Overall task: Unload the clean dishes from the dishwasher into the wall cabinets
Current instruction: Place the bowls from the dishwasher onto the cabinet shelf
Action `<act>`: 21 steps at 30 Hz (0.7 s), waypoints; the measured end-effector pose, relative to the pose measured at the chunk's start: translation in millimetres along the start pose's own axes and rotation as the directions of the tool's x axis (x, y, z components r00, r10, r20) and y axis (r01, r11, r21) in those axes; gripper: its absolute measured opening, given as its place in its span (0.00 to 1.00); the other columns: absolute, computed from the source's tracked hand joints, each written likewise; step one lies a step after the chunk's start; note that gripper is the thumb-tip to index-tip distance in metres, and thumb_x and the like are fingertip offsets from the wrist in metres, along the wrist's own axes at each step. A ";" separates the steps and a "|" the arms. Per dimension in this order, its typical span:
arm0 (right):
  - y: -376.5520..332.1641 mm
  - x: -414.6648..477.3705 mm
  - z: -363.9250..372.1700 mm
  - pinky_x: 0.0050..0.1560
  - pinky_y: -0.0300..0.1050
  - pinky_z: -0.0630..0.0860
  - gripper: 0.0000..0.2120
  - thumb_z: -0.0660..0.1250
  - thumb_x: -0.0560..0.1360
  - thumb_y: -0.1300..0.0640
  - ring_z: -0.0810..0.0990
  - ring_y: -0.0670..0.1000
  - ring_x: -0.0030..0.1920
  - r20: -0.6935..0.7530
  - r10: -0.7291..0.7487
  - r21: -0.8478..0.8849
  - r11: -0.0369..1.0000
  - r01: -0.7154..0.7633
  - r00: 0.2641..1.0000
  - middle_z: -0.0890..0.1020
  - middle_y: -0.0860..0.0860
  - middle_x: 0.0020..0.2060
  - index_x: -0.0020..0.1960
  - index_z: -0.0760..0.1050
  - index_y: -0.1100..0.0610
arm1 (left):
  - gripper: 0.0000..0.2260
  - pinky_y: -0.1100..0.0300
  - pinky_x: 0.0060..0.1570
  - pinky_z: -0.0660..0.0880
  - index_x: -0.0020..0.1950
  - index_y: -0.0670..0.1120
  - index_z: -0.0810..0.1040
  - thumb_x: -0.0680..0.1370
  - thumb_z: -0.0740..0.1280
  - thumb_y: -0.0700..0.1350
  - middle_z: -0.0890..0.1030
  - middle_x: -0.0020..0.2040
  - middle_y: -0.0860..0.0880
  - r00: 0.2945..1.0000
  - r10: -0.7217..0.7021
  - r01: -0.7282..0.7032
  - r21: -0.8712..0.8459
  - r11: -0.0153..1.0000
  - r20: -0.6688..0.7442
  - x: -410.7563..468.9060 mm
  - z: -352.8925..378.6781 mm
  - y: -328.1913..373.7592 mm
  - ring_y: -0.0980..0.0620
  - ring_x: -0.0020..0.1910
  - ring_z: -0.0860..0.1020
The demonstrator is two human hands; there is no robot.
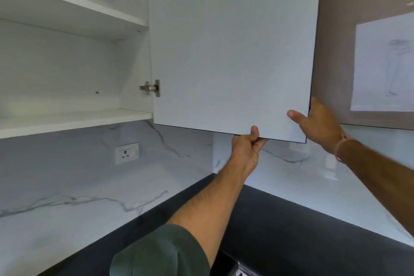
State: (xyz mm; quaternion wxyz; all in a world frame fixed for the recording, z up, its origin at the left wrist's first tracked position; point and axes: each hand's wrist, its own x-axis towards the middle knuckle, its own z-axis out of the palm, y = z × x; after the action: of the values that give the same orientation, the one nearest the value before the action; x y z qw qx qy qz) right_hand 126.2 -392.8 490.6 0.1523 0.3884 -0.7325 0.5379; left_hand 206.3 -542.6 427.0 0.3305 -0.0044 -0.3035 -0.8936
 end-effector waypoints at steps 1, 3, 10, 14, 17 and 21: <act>5.5 7.5 0.2 0.63 0.53 0.73 0.24 0.70 0.76 0.50 0.78 0.58 0.61 0.005 0.014 -0.005 1.000 -0.014 1.000 0.79 0.54 0.63 0.68 0.69 0.58 | 0.16 0.41 0.55 0.79 0.63 0.36 0.76 0.77 0.64 0.27 0.81 0.58 0.39 1.000 -0.005 0.005 0.004 1.000 0.002 10.1 -1.0 -4.6 0.39 0.61 0.79; 15.0 20.5 1.0 0.64 0.53 0.72 0.25 0.70 0.76 0.51 0.77 0.57 0.62 0.008 0.007 -0.010 1.000 -0.007 1.000 0.78 0.54 0.64 0.70 0.69 0.58 | 0.18 0.41 0.55 0.79 0.67 0.35 0.74 0.77 0.63 0.26 0.80 0.57 0.39 1.000 -0.014 0.014 0.008 1.000 0.004 28.5 -4.1 -11.4 0.40 0.64 0.77; 32.1 26.8 6.4 0.66 0.51 0.72 0.25 0.68 0.78 0.51 0.76 0.52 0.64 -0.014 -0.064 0.013 0.998 0.064 0.998 0.76 0.51 0.66 0.72 0.67 0.57 | 0.15 0.38 0.64 0.72 0.62 0.38 0.76 0.78 0.63 0.28 0.80 0.57 0.40 0.994 -0.024 0.033 -0.081 0.996 0.111 59.5 -17.6 -25.0 0.40 0.67 0.75; 30.6 20.6 10.2 0.65 0.48 0.73 0.24 0.67 0.78 0.51 0.76 0.51 0.64 -0.031 -0.039 0.018 0.999 0.039 0.999 0.76 0.52 0.66 0.71 0.67 0.58 | 0.12 0.40 0.58 0.77 0.60 0.36 0.76 0.77 0.65 0.30 0.81 0.54 0.39 0.990 -0.033 0.047 -0.104 0.993 0.134 60.7 -20.3 -27.3 0.40 0.64 0.77; 25.1 17.4 10.4 0.64 0.46 0.73 0.24 0.68 0.78 0.53 0.77 0.51 0.63 -0.039 -0.018 0.030 0.999 0.019 0.999 0.77 0.53 0.64 0.70 0.68 0.60 | 0.08 0.39 0.56 0.77 0.55 0.37 0.77 0.77 0.66 0.31 0.81 0.51 0.40 0.991 -0.033 0.047 -0.107 0.993 0.133 59.2 -21.2 -26.2 0.40 0.66 0.76; 12.1 4.3 -1.2 0.60 0.50 0.78 0.19 0.67 0.79 0.56 0.79 0.51 0.56 0.069 0.053 0.006 0.999 -0.054 0.996 0.78 0.56 0.63 0.67 0.70 0.60 | 0.10 0.42 0.53 0.80 0.58 0.37 0.76 0.77 0.67 0.34 0.83 0.47 0.44 0.990 -0.018 0.021 -0.016 1.000 0.137 51.6 -23.8 -23.0 0.43 0.55 0.82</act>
State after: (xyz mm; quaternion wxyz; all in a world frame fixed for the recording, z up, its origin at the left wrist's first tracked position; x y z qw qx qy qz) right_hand 114.3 -391.9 485.7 0.1111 0.3876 -0.7454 0.5308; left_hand 156.9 -572.2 406.0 0.3001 -0.0657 -0.3178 -0.8970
